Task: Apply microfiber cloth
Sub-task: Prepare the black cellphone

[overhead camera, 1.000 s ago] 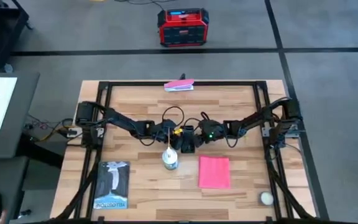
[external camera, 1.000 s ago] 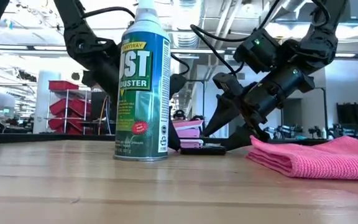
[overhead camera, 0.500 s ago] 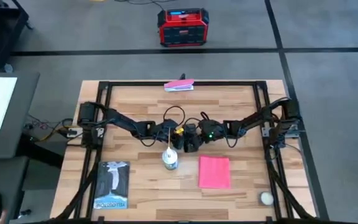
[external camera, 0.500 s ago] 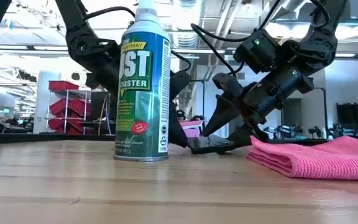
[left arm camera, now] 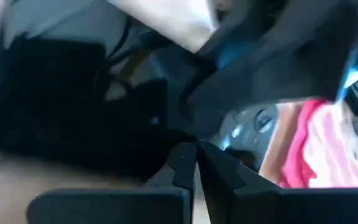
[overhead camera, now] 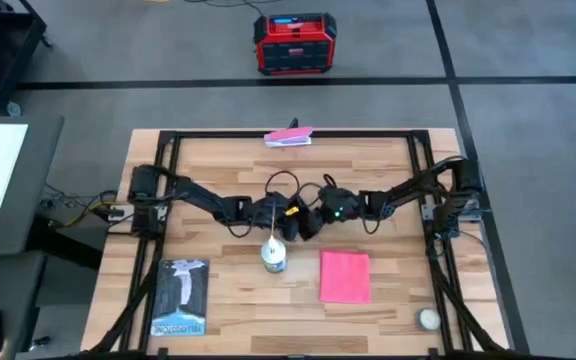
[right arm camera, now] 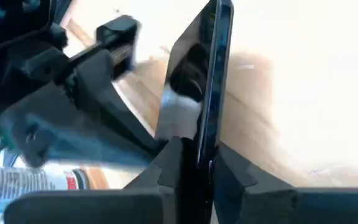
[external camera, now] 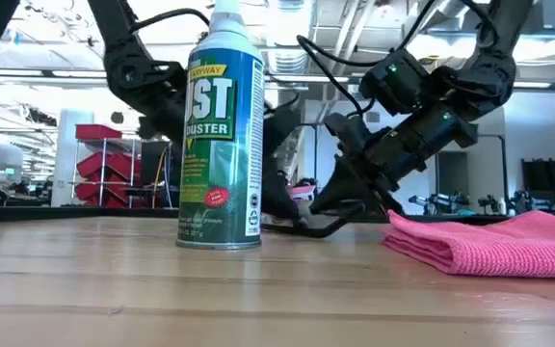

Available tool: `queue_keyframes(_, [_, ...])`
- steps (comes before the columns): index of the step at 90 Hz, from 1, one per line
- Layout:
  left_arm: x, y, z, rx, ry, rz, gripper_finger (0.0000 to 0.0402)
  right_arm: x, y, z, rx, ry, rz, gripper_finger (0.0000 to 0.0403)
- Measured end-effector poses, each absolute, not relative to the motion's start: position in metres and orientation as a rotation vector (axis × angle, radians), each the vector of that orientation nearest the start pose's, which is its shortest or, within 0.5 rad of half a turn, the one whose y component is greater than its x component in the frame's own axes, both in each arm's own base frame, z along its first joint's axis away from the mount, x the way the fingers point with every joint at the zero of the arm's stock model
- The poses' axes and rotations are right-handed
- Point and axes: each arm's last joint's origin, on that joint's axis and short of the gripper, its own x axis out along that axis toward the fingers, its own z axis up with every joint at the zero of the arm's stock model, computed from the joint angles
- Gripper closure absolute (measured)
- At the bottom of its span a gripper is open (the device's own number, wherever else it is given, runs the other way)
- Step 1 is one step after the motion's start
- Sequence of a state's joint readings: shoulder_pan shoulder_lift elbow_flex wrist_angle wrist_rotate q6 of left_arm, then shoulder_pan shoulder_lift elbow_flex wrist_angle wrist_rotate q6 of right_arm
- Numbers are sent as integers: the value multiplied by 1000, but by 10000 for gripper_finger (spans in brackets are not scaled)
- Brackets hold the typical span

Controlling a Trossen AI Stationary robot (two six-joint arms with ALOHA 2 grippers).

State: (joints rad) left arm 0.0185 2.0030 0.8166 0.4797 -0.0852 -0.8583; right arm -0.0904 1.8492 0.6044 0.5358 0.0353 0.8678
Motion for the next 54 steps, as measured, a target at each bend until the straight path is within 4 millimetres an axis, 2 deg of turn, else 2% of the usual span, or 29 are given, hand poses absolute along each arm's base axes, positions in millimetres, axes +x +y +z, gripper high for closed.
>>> queue_keyframes(34, [348,6,106,-625,585,306,402,303,-28,84,750,567,-386,365])
queue_keyframes(54, [339,3,139,-515,564,315,402,300,-34,100,656,523,-419,373])
